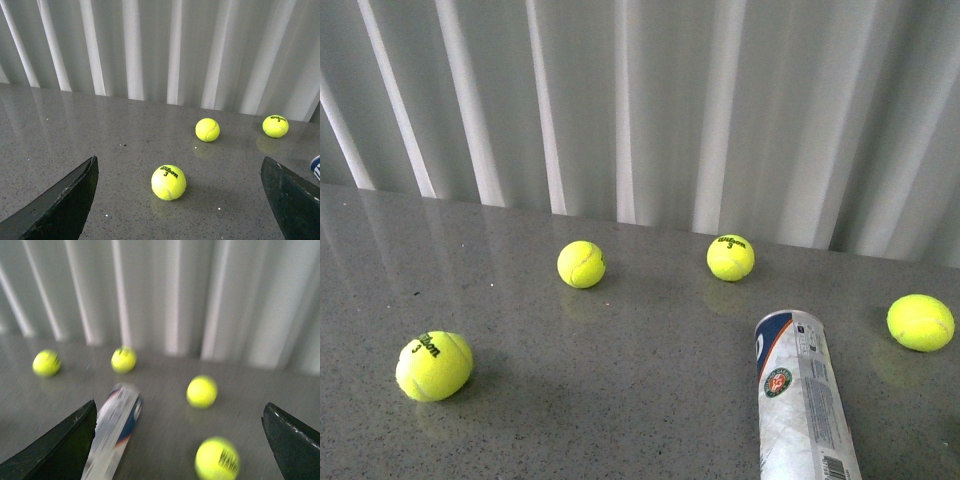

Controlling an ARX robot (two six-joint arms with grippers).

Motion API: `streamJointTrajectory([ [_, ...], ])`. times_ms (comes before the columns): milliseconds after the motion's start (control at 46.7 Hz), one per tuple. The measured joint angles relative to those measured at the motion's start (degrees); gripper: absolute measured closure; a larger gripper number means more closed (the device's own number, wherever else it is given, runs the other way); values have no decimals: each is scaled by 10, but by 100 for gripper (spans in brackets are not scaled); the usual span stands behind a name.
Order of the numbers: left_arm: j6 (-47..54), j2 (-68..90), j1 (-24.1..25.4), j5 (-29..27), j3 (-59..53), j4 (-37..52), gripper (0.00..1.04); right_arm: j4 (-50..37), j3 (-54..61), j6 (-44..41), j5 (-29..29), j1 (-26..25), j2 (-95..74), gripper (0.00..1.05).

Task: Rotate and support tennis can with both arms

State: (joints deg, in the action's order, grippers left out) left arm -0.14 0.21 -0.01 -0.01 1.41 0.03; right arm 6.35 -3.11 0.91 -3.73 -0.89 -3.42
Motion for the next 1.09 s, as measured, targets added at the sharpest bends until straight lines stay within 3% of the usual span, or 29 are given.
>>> streamJointTrajectory([
  [64, 0, 0, 0, 0, 0, 0, 7, 34, -58, 5, -44, -21, -101, 7],
  [214, 0, 0, 0, 0, 0, 0, 7, -111, -229, 20, -52, -83, -368, 7],
  [321, 0, 0, 0, 0, 0, 0, 7, -110, -339, 44, -49, -90, -534, 7],
  [407, 0, 0, 0, 0, 0, 0, 7, -46, -433, 54, -49, -75, -685, 7],
  [621, 0, 0, 0, 0, 0, 0, 7, 46, -525, 80, -56, -7, -894, 7],
  [813, 0, 0, 0, 0, 0, 0, 7, 48, -532, 113, -35, 80, -1005, 7],
  [1092, 0, 0, 0, 0, 0, 0, 7, 9, -529, 161, -57, 113, -1050, 7],
])
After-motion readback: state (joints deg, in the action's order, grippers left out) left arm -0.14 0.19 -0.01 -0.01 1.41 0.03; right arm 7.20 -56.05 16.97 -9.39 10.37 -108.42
